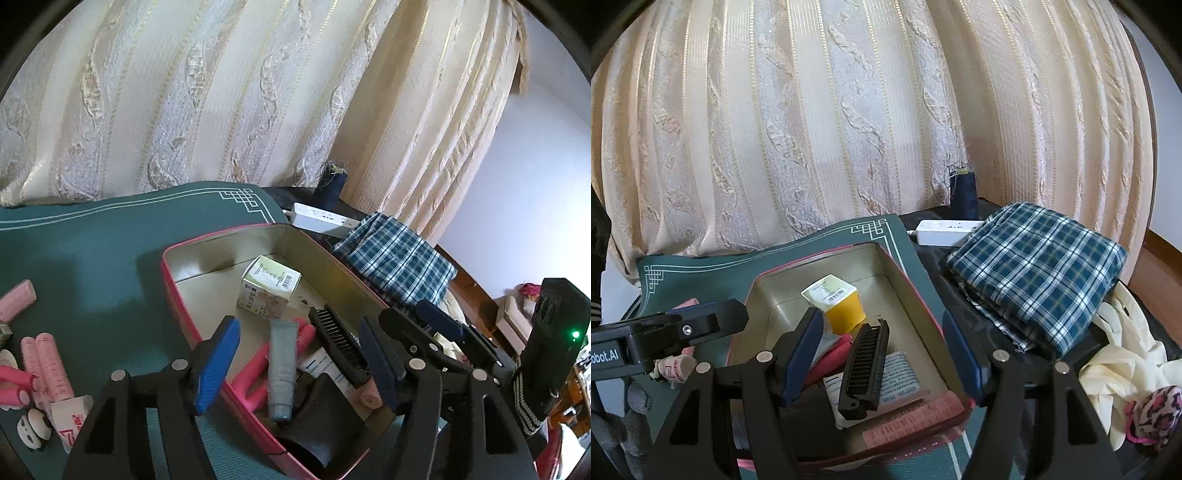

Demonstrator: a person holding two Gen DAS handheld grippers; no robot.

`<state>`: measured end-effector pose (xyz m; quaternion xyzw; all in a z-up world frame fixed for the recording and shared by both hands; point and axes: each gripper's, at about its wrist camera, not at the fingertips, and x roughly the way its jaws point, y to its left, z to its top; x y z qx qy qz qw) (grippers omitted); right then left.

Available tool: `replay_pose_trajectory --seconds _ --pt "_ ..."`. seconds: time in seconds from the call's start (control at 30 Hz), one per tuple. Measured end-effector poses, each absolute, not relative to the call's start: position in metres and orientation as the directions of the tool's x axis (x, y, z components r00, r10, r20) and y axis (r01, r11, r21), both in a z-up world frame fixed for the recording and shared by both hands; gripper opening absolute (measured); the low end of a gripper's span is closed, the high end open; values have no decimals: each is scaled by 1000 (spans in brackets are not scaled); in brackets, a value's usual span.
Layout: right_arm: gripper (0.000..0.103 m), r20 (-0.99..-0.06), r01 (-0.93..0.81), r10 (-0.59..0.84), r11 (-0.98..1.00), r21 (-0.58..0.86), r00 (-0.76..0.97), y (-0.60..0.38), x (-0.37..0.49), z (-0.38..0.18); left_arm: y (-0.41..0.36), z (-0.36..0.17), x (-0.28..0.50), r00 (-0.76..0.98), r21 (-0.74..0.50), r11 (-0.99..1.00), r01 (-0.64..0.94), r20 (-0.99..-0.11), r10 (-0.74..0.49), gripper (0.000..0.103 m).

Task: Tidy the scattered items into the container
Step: 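Lower the tube and comb into the tin box and open both tools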

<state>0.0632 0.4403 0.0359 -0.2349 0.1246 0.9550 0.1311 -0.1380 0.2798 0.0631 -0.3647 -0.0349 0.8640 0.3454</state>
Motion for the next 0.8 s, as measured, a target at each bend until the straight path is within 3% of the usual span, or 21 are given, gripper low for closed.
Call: replay_pose_trajectory --seconds 0.8 --pt "72 -520 -329 213 -934 141 -828 439 56 24 243 51 -131 -531 -297 -811 -503 -634 562 68"
